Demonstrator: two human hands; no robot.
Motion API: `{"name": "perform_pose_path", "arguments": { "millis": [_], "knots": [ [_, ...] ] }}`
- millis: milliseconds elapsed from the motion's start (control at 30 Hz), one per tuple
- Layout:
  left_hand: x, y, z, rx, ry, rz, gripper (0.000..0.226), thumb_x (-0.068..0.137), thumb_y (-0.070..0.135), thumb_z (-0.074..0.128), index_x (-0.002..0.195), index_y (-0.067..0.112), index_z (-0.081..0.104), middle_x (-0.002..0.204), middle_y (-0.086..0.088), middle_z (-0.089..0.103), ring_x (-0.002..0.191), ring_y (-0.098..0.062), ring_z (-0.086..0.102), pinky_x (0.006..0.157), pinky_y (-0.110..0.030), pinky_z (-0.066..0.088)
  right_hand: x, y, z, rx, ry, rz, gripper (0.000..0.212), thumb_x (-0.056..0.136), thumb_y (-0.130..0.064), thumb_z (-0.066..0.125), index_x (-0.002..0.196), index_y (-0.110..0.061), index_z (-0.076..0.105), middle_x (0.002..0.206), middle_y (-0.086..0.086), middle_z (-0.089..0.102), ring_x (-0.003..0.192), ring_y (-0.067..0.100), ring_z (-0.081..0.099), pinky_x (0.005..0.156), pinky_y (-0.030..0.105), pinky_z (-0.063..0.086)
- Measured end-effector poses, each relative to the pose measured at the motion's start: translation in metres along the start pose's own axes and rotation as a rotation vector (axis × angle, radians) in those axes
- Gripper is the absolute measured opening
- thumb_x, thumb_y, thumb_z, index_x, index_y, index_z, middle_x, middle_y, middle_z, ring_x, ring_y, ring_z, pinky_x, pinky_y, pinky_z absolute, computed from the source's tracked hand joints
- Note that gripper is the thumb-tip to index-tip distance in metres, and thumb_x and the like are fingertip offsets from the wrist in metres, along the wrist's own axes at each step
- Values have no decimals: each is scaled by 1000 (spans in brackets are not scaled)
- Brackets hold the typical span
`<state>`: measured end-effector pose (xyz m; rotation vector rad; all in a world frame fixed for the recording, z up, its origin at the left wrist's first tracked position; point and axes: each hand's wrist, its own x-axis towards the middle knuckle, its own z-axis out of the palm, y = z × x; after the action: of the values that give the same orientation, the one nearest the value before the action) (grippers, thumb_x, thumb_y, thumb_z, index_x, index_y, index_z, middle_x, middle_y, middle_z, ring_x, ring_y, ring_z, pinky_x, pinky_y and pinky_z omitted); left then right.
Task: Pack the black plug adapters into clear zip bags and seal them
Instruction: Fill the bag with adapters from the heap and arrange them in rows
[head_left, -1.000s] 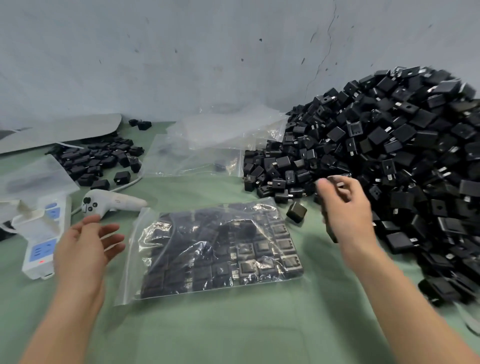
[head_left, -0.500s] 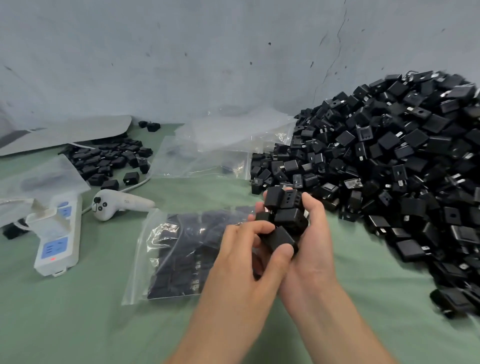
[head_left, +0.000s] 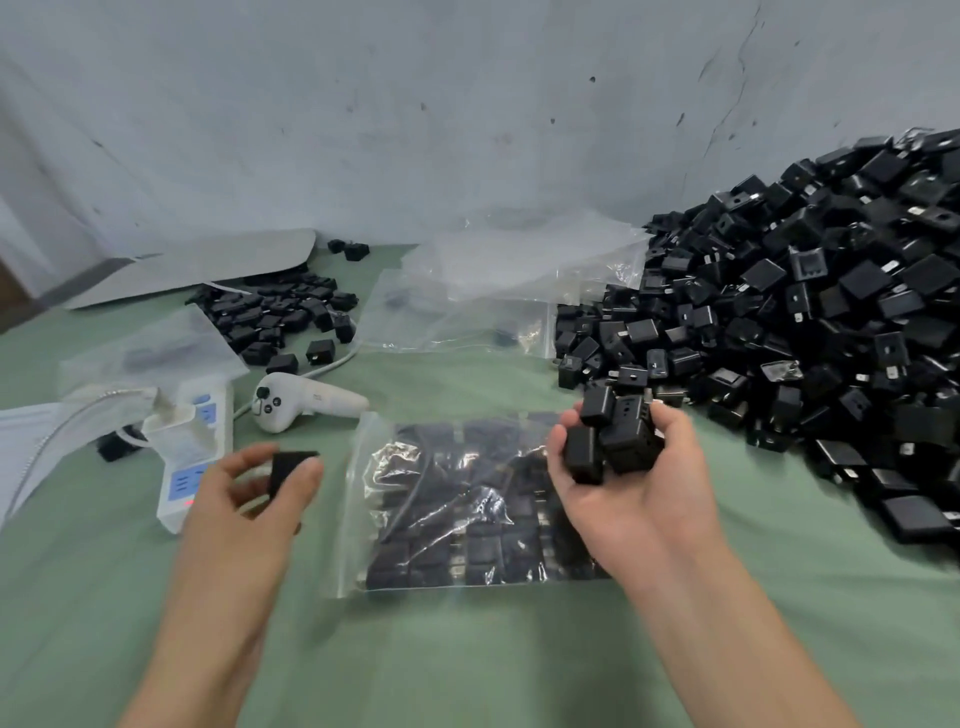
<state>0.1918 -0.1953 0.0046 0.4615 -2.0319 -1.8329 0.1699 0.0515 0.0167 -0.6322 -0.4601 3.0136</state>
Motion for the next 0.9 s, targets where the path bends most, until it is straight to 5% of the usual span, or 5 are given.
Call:
{"name": "perform_pose_path", "arguments": {
  "millis": [100,233,633,900],
  "knots": [
    [17,-20,-9,-63,-27,-145,32,88,18,72,117,17,59,98,-11,69,75,-14,60,70,-24,51,2,-6,0,-17,-54,-12,37,92,-37,54,101,-3,69,93,14,69,70,25,66,66,32,57],
    [20,-29,-5,-46,-159,-231,22,88,16,72,109,14,66,90,-15,76,72,-23,70,71,-31,59,3,-10,0,-29,-64,-25,39,93,-36,54,105,-2,69,96,15,71,74,25,67,68,32,57],
    [6,-21,19,125,-231,-151,18,96,28,63,92,20,79,81,2,78,66,-12,69,60,-22,54,7,-13,0,-54,-63,-23,38,93,-34,53,103,0,69,97,15,70,78,26,66,73,32,56],
    [9,-12,12,-37,-293,-189,20,102,26,52,108,19,70,80,-12,76,69,-22,74,59,-23,60,5,-17,0,-68,-56,-21,38,93,-33,53,97,1,71,97,15,70,80,25,65,72,32,56]
  ]
}}
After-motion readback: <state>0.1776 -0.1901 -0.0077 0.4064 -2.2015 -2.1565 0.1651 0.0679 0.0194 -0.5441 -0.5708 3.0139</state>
